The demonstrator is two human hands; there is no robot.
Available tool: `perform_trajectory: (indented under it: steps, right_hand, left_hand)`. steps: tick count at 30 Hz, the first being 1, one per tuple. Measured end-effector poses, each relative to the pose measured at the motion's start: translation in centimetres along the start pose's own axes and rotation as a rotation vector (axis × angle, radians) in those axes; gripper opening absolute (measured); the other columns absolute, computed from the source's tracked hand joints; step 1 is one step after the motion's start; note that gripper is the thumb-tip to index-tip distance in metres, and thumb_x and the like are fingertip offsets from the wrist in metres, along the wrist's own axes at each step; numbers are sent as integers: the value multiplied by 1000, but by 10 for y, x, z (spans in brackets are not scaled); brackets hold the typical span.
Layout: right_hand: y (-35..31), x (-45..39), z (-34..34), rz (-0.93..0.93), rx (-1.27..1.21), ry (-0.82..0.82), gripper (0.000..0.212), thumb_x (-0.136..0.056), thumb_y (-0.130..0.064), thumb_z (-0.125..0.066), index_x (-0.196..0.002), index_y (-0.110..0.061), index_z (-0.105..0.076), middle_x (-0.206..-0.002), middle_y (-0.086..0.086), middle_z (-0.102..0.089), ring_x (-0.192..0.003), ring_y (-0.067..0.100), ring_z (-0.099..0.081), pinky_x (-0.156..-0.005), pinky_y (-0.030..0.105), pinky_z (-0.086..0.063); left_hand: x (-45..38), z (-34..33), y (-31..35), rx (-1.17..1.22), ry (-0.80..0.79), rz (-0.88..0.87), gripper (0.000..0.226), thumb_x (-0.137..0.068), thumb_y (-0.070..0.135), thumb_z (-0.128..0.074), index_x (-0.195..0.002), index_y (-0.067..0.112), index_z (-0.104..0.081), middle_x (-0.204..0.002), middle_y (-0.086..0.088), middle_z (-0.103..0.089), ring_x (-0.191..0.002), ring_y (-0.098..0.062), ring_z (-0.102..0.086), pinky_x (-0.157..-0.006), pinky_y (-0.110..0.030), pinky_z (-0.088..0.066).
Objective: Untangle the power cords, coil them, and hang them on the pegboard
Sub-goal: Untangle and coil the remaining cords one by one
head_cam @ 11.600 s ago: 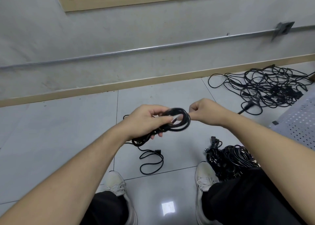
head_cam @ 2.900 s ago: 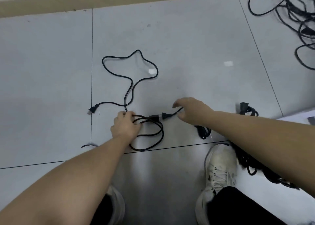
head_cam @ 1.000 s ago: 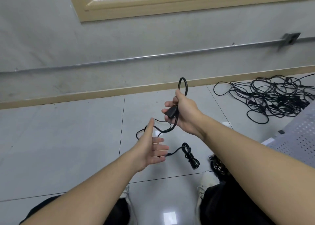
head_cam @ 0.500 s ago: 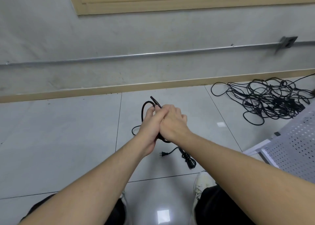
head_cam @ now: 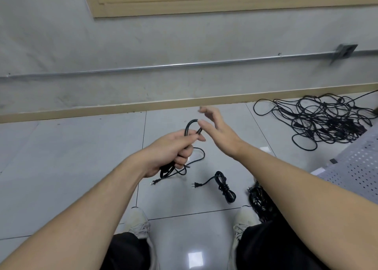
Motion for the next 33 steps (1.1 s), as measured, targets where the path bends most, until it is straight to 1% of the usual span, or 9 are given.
perform_trajectory:
  steps: [4, 8, 12, 15, 18, 21, 25, 30, 33]
  right_hand:
    - [2, 1, 0, -112, 57, -146, 39, -96, -63, -51, -81, -31, -67, -93, -10, -70, -98, 6, -62, -92, 27, -40]
    - [-5, 0, 4, -162, -342, -11, 38, -92, -31, -72, -66, -20, -48, -60, -2, -41, -52, 13, -37, -55, 25, -30]
    - [-18, -2, -3, -157, -761, 42, 18, -89, -20, -72, -88, -18, -54, -84, 1, -60, -80, 12, -60, -71, 27, -43]
    - [-32, 1, -13, -162, -769, 120, 37, -82, -33, -81, -103, -13, -58, -120, 13, -72, -115, 21, -66, -80, 35, -52]
    - [-39, 5, -15, -182, -661, 188, 30, -86, -26, -81, -96, -16, -55, -114, 15, -75, -104, 19, -72, -72, 33, -54]
    - [-41, 9, -19, -197, -602, 108, 29, -91, -27, -75, -99, -14, -50, -100, 13, -78, -100, 20, -75, -70, 38, -58]
    - [-44, 3, -21, -213, -658, 201, 25, -97, -28, -68, -101, -16, -46, -76, -1, -72, -79, 22, -69, -62, 37, -49]
    - [-34, -1, -20, -247, -600, 247, 48, -97, -41, -66, -132, -18, -42, -89, 0, -63, -71, 16, -58, -70, 32, -52]
    - [-24, 0, -22, -229, -646, 114, 75, -90, -72, -51, -149, -32, -30, -112, 3, -73, -93, 14, -70, -91, 40, -58]
  left_hand:
    - [-1, 9, 4, -64, 146, -113, 8, -103, 18, -60, -96, 19, -56, -56, 10, -36, -50, -11, -26, -49, -21, -28]
    - [-8, 15, -1, -2, 258, -142, 19, -106, 25, -53, -89, 17, -49, -62, 6, -44, -49, -11, -30, -50, -22, -31]
    - [-13, 4, -2, -61, 330, -120, 31, -106, 43, -48, -100, 16, -60, -73, -2, -64, -54, -13, -50, -58, -26, -41]
    - [-15, -8, 2, -196, 369, -114, 33, -106, 52, -41, -100, 30, -65, -94, -7, -71, -67, -17, -60, -59, -28, -45]
    - [-13, -15, 5, -336, 289, -98, 32, -108, 52, -33, -109, 37, -61, -107, 3, -77, -88, -19, -68, -72, -22, -49]
    - [-11, -20, 0, -268, 136, -60, 31, -110, 48, -32, -113, 29, -57, -99, 5, -79, -74, -15, -68, -85, -30, -52]
    - [-17, -29, -9, -83, 212, -79, 22, -104, 37, -55, -118, 22, -50, -74, 3, -69, -88, -23, -73, -72, -31, -52]
    - [-18, -23, -13, 26, 175, -34, 12, -103, 23, -60, -110, 14, -56, -72, 3, -57, -69, -14, -61, -80, -38, -62]
    - [-16, -17, -5, 15, 314, -109, 10, -105, 25, -56, -97, 21, -60, -68, 5, -49, -58, -10, -48, -60, -30, -55]
Point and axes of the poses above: each hand's wrist, its own x-axis away from the middle knuckle, its own z-axis out of the back of the hand, y = z × x, the point moved 3 cm from there along -x, towards the middle knuckle
